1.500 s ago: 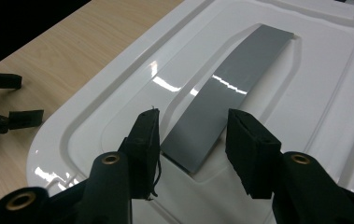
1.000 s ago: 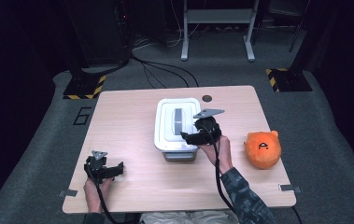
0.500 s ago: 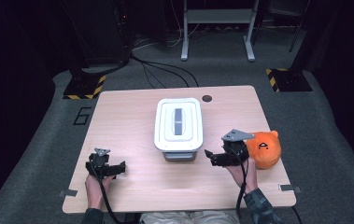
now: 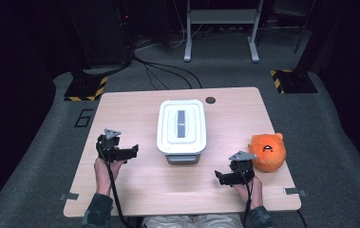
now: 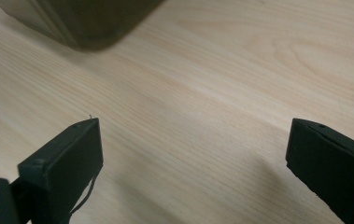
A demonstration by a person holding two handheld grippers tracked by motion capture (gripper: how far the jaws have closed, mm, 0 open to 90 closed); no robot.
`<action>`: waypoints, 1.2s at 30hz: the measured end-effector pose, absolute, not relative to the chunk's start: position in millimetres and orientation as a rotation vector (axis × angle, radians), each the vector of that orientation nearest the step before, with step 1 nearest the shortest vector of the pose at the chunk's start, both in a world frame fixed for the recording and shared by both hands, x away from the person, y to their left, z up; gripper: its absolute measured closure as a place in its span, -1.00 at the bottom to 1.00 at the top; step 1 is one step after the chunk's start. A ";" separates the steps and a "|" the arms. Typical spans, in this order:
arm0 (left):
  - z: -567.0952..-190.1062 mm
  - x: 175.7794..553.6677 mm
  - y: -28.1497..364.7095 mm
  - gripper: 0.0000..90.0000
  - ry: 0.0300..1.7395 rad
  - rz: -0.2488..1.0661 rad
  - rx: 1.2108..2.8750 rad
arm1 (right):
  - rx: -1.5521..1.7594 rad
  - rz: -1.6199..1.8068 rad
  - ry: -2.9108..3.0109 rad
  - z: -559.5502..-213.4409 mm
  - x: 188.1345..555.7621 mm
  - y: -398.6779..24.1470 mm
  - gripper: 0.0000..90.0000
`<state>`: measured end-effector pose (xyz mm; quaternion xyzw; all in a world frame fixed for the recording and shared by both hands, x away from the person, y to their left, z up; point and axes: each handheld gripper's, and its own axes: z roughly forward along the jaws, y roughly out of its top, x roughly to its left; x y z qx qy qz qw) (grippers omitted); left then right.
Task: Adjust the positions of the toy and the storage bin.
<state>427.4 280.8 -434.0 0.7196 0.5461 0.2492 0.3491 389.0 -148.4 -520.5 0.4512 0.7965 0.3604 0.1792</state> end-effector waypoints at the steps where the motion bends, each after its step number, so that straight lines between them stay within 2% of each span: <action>1: -428.2 430.1 275.1 -1.00 1.399 0.650 1.866 | 1.290 1.002 2.251 -523.4 389.4 -148.6 -0.96; 8: -391.7 449.3 229.2 -1.00 1.295 0.643 1.910 | 1.287 0.941 2.245 -528.9 393.8 -145.3 -0.99; 15: -374.1 473.3 178.7 -1.00 1.251 0.606 1.927 | 1.268 0.939 2.255 -529.1 394.7 -145.6 -0.99; 21: -374.2 492.3 143.2 -0.98 1.240 0.591 1.986 | 1.251 0.942 2.251 -529.0 394.2 -145.7 -0.95; 29: -386.1 507.1 123.0 -0.97 1.270 0.575 2.030 | 1.269 0.958 2.243 -528.9 394.1 -146.0 -0.90; 31: -387.6 508.1 119.3 -0.92 1.270 0.575 2.030 | 1.261 0.956 2.248 -528.8 394.1 -146.7 -0.89; 36: -389.2 507.0 110.6 -0.55 1.252 0.581 2.049 | 1.273 0.963 2.240 -528.6 393.8 -146.4 -0.87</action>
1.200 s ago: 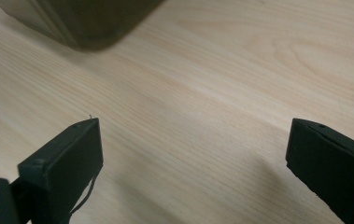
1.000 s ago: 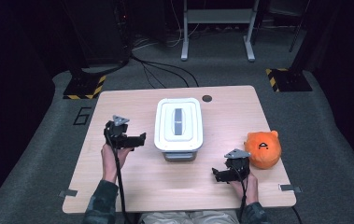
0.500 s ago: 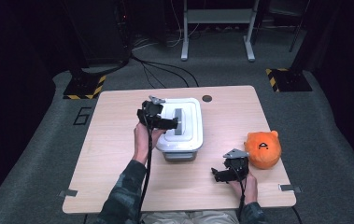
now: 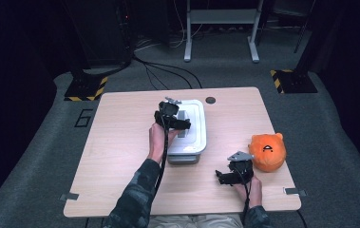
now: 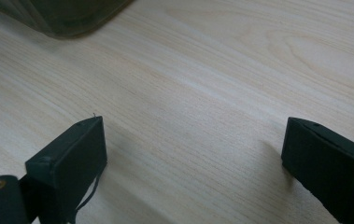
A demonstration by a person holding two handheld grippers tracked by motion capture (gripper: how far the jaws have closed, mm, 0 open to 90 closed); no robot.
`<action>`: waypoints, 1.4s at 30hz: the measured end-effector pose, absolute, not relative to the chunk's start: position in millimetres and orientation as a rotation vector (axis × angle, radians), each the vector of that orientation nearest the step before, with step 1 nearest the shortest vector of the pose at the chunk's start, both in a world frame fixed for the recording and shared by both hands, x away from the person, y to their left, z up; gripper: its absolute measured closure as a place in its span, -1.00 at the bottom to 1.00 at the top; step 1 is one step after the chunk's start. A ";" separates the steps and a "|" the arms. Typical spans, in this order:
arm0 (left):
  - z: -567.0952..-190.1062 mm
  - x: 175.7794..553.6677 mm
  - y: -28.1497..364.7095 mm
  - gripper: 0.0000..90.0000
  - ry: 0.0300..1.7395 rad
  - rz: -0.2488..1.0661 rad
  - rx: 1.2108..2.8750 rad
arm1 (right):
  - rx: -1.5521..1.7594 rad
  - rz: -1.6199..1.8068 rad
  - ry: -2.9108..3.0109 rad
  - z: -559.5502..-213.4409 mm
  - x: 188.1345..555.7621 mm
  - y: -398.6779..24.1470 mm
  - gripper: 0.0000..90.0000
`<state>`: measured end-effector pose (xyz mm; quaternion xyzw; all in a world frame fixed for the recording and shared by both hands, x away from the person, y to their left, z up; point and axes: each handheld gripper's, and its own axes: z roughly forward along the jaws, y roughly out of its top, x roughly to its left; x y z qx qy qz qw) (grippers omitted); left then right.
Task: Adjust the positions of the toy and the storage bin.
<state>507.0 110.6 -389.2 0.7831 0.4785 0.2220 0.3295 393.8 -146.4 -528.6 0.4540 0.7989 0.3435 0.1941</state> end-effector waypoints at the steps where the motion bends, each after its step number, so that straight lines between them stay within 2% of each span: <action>1: -390.2 506.7 108.7 -0.45 1.256 0.584 2.053 | 1.264 0.960 2.247 -528.6 393.9 -147.1 -0.86; 8: -389.0 500.2 103.7 -0.08 1.237 0.617 2.061 | 1.261 0.966 2.242 -528.7 394.3 -147.9 -0.83; 10: -389.6 498.9 103.8 0.08 1.239 0.594 2.047 | 1.261 0.965 2.241 -528.7 394.3 -147.9 -0.83; 13: -390.5 497.6 104.1 0.18 1.239 0.580 2.032 | 1.262 0.965 2.240 -528.7 394.3 -147.8 -0.83; 20: -389.4 497.2 105.7 0.23 1.226 0.586 2.050 | 1.276 0.972 2.229 -528.8 394.3 -147.0 -0.82; 28: -389.2 496.3 113.4 0.48 1.181 0.561 2.064 | 1.279 0.973 2.227 -528.7 394.1 -147.1 -0.81; 42: -389.3 492.6 118.7 0.48 1.051 0.454 2.109 | 1.263 0.969 2.236 -528.5 394.0 -148.2 -0.80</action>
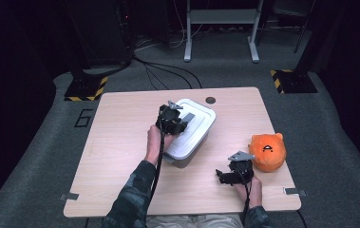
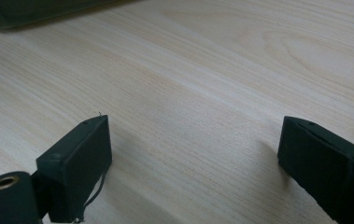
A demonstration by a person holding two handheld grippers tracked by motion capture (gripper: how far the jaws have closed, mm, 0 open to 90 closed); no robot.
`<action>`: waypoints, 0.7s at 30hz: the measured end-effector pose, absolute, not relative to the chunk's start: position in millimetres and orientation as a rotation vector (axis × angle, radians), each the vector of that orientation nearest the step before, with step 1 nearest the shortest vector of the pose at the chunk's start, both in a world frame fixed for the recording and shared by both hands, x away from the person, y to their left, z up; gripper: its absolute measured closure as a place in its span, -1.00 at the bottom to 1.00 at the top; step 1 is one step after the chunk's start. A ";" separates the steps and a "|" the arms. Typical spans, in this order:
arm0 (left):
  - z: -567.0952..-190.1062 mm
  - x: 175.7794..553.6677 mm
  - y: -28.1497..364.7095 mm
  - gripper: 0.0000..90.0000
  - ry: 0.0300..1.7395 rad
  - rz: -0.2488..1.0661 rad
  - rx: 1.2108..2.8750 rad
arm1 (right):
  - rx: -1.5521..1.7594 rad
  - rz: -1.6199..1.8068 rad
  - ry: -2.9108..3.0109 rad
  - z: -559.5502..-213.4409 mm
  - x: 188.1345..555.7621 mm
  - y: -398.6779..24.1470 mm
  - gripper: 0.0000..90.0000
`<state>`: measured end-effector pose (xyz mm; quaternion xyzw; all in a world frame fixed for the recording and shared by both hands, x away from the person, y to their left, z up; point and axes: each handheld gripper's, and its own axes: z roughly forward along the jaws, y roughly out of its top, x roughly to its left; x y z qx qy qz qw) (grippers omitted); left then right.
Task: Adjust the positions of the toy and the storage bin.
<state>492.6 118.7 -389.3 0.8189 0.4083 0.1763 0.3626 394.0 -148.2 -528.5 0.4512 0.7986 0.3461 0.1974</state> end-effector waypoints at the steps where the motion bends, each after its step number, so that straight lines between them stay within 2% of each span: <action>1: -389.3 491.9 119.1 0.48 1.042 0.440 2.107 | 1.268 0.971 2.232 -528.5 393.9 -147.9 -0.79; 21: -392.3 477.2 141.1 0.48 0.842 0.291 2.136 | 1.278 0.964 2.220 -528.5 394.2 -149.0 -0.78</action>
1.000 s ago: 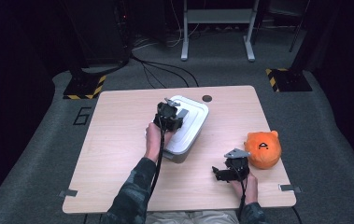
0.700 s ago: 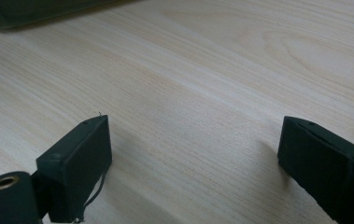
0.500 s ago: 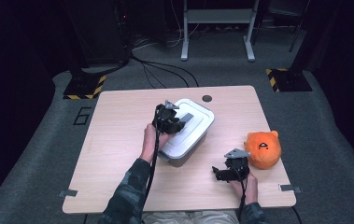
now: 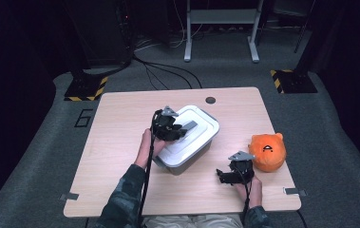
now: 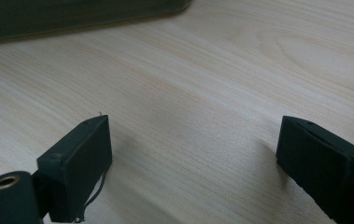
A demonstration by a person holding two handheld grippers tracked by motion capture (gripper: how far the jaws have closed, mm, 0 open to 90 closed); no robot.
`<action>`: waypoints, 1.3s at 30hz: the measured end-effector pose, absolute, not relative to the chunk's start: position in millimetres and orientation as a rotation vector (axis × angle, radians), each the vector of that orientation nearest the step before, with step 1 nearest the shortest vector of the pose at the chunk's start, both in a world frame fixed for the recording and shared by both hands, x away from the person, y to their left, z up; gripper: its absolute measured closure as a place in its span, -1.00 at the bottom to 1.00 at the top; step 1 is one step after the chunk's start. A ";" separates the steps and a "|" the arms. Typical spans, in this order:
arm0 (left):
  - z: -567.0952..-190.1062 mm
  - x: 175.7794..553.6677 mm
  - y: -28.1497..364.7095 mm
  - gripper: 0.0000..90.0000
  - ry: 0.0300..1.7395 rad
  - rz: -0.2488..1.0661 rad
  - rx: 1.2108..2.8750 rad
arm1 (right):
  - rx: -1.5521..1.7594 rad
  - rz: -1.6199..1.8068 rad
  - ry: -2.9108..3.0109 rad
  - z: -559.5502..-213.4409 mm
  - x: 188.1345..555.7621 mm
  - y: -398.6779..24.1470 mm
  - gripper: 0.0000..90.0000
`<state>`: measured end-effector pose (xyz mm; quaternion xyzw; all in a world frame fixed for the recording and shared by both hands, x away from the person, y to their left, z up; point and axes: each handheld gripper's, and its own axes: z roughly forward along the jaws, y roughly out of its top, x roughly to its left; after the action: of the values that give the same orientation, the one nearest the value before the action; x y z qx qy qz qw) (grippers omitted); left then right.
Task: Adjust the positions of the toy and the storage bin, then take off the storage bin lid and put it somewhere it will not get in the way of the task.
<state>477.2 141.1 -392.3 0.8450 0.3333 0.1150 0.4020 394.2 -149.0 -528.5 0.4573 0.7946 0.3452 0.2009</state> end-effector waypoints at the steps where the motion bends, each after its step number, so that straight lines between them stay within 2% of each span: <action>1: -393.0 476.5 142.5 0.48 0.838 0.279 2.128 | 1.280 0.964 2.219 -528.5 394.1 -148.9 -0.78; 23: -394.5 462.0 156.5 0.48 0.737 0.183 2.138 | 1.280 0.963 2.218 -528.5 394.0 -148.7 -0.78; 29: -392.7 461.2 152.8 0.46 0.755 0.204 2.152 | 1.277 0.964 2.219 -528.5 394.2 -148.9 -0.78; 35: -390.5 461.5 139.3 0.35 0.783 0.277 2.185 | 1.280 0.965 2.218 -528.5 394.0 -148.8 -0.78; 39: -387.8 459.0 131.7 0.44 0.797 0.323 2.226 | 1.280 0.966 2.219 -528.4 394.1 -149.1 -0.77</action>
<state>459.0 131.7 -387.8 0.8670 0.3106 0.1258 0.3689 394.1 -149.1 -528.4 0.4580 0.7940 0.3456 0.2007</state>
